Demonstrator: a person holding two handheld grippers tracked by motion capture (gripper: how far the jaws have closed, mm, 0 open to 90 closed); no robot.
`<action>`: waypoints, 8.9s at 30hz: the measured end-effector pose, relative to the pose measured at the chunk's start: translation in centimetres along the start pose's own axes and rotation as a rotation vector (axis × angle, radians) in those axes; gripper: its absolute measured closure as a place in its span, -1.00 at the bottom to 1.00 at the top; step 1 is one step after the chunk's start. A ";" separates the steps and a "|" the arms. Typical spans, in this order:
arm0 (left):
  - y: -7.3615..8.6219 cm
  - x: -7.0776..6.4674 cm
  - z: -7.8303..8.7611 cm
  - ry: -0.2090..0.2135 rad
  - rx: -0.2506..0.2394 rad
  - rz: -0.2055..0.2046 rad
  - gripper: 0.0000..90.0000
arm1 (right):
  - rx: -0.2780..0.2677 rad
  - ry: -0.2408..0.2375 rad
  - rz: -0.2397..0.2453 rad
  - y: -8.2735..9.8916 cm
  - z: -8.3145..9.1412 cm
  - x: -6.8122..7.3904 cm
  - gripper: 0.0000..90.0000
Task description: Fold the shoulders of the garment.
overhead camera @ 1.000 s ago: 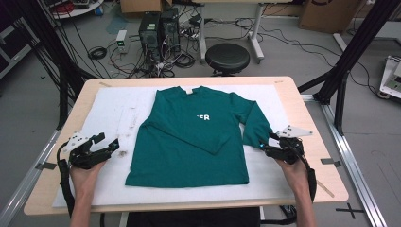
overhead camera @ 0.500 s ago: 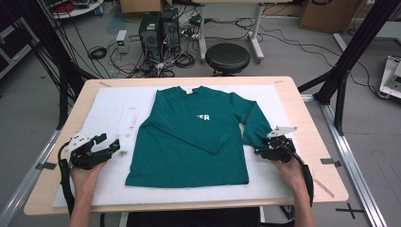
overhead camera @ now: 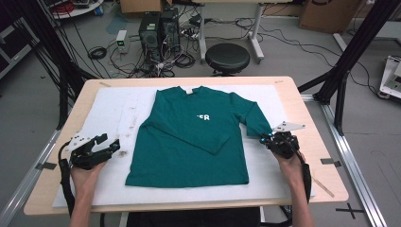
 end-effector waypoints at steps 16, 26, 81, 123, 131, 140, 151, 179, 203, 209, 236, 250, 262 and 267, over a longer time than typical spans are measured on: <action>0.0 0.0 0.0 0.011 -0.005 0.016 -0.20 | -0.081 -0.110 -0.001 -7.0 -2.0 4.4 0.90; 0.0 0.1 0.0 0.011 -0.001 0.018 -0.20 | -0.079 -0.162 0.039 -10.3 -4.0 7.5 0.90; 0.0 0.1 0.0 0.015 0.001 0.023 -0.20 | -0.127 -0.389 0.114 -16.5 -10.3 20.3 0.90; 0.0 0.1 0.0 0.013 0.005 0.020 -0.20 | -0.063 -0.448 0.154 -17.7 -10.1 22.7 0.36; 0.0 0.1 0.0 0.015 0.004 0.023 -0.20 | 0.013 -0.390 0.221 -18.6 -13.1 23.9 0.43; 0.0 0.1 0.0 0.015 0.006 0.022 -0.20 | 0.080 -0.378 0.239 -18.3 -15.9 24.7 0.60; 0.0 0.1 0.0 0.015 0.007 0.021 -0.20 | -0.015 -0.395 0.182 -19.7 -14.6 24.1 0.94; 0.0 0.1 -0.1 0.015 0.011 0.018 -0.20 | -0.033 -0.242 0.078 -17.2 -10.4 15.5 0.45; 0.1 0.1 -0.1 0.010 0.016 0.010 -0.20 | 0.037 -0.066 -0.164 -8.6 -10.7 2.1 0.85; 0.1 0.0 -0.1 0.010 0.016 0.011 -0.20 | 0.106 -0.008 -0.194 -7.3 -11.2 0.9 0.82; 0.0 0.1 -0.1 0.017 0.016 0.016 -0.20 | -0.080 0.029 -0.106 -7.6 -3.6 2.4 -0.37; 0.1 -0.2 -0.1 -0.006 0.030 -0.013 -0.20 | -0.163 0.061 -0.101 -3.7 -0.3 4.3 -0.43; -1.9 -3.9 0.5 0.087 0.009 -0.073 -0.29 | -0.176 0.092 -0.182 -0.6 0.6 3.4 -0.44; -2.0 -4.2 0.5 0.077 0.038 -0.065 -0.29 | -0.178 0.084 -0.185 -0.5 0.7 3.4 -0.44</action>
Point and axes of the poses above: each handheld gripper's, and its own axes: z roughly backward along the jaws, y roughly out of its underside, x roughly to its left, the point moved 8 cm from there along -z, roughly forward along the jaws, and after that the axes turned 13 degrees about z, right-handed, at the moved point
